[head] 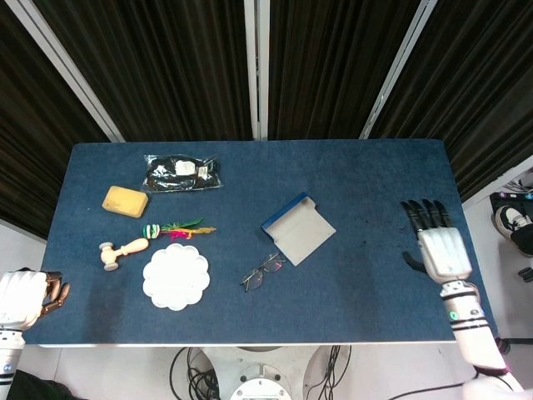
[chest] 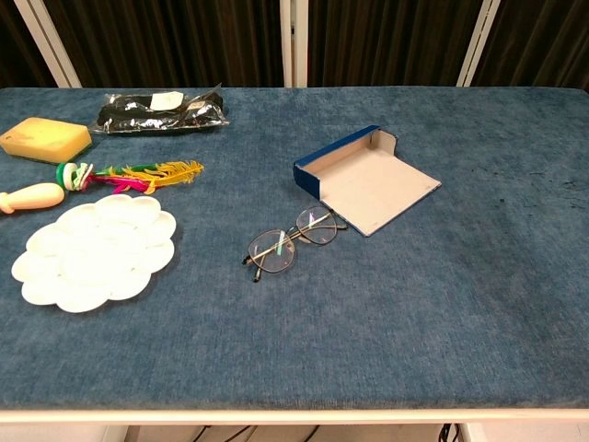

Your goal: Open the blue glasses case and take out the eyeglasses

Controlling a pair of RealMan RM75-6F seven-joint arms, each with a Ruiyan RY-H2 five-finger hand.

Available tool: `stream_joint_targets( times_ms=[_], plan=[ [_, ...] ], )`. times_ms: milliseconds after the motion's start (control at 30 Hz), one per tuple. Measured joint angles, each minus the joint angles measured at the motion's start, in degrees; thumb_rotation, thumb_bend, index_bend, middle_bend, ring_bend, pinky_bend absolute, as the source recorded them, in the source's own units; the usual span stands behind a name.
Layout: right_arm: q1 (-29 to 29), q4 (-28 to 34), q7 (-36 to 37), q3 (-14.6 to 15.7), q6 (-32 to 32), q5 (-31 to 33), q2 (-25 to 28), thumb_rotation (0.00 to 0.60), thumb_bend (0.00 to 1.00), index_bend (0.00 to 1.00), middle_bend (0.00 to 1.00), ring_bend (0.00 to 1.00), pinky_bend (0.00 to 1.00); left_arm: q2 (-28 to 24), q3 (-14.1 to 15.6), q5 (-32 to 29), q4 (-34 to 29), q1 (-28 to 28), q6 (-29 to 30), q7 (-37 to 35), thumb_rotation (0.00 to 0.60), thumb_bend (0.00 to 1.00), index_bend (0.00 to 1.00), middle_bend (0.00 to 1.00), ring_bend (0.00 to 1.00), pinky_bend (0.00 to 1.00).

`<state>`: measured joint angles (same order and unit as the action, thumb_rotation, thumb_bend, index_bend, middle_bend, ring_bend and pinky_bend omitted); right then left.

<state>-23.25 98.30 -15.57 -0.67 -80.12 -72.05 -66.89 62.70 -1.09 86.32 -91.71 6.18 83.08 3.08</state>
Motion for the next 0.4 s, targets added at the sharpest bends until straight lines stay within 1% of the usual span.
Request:
stream_joint_targets(
  times_ms=[133, 233, 333, 400],
  plan=[
    [7.3, -0.4, 5.8, 2.8, -7.1, -3.5, 1.9, 0.600, 0.18, 0.00, 0.09, 0.00, 0.00, 0.1, 0.0, 0.0, -0.1, 0.0, 0.1, 0.2, 0.600, 0.39, 0.84, 0.98, 0.83, 0.66],
    [11.9, -1.7, 9.6, 4.4, -11.6, -6.4, 2.4, 0.600, 0.18, 0.00, 0.09, 0.00, 0.00, 0.1, 0.0, 0.0, -0.1, -0.1, 0.2, 0.4, 0.600, 0.39, 0.84, 0.98, 0.83, 0.66],
    [15.0, -3.1, 11.7, 5.3, -14.6, -9.1, 2.6, 0.600, 0.18, 0.00, 0.09, 0.00, 0.00, 0.1, 0.0, 0.0, -0.1, -0.1, 0.3, 0.4, 0.600, 0.39, 0.84, 0.98, 0.83, 0.66],
    [15.8, -3.6, 11.9, 5.5, -15.1, -10.4, 2.7, 0.600, 0.18, 0.00, 0.09, 0.00, 0.00, 0.2, -0.1, 0.0, -0.1, -0.1, 0.3, 0.5, 0.600, 0.39, 0.84, 0.98, 0.83, 0.66]
  ],
)
